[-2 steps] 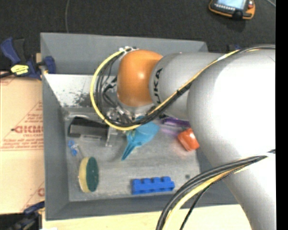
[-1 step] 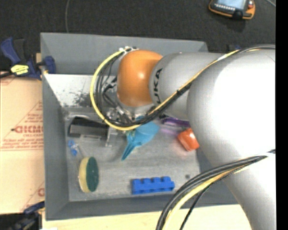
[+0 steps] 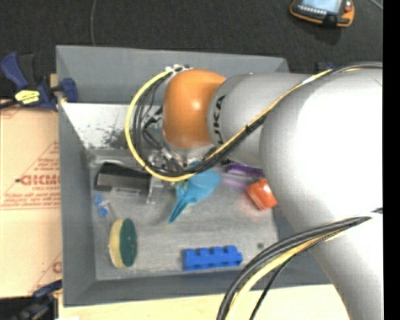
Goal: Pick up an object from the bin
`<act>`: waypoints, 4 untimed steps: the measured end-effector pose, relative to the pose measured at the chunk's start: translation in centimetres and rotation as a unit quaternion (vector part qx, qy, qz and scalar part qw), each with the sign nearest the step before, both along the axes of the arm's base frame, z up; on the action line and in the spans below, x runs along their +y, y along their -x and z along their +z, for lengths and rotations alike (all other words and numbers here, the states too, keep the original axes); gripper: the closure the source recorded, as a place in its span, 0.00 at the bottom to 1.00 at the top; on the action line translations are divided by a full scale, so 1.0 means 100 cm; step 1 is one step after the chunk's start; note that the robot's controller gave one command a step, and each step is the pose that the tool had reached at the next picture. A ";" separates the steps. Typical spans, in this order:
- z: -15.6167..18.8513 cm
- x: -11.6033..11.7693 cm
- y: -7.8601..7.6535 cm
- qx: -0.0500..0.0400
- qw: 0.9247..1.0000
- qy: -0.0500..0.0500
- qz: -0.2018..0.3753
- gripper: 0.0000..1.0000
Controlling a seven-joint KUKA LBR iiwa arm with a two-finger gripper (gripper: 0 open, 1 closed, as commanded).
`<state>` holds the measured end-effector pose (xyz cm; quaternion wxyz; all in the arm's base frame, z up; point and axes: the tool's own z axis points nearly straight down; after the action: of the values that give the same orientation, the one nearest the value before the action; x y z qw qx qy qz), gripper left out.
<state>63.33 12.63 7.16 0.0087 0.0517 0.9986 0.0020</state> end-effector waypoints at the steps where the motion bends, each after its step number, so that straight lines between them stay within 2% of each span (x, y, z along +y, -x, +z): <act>1: 0.006 0.038 0.033 0.002 0.959 0.009 0.284 1.00; 2: 0.000 0.014 0.011 0.001 0.999 0.003 0.046 1.00; 3: 0.000 0.023 0.014 -0.002 0.971 0.010 0.239 1.00; 4: 0.010 0.015 0.011 0.000 0.996 0.004 0.086 1.00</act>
Offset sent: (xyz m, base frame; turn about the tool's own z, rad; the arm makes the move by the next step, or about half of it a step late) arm -0.0039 0.0100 -0.0016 -0.0092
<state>62.21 14.17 8.20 0.0085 -0.0345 0.9994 -0.0013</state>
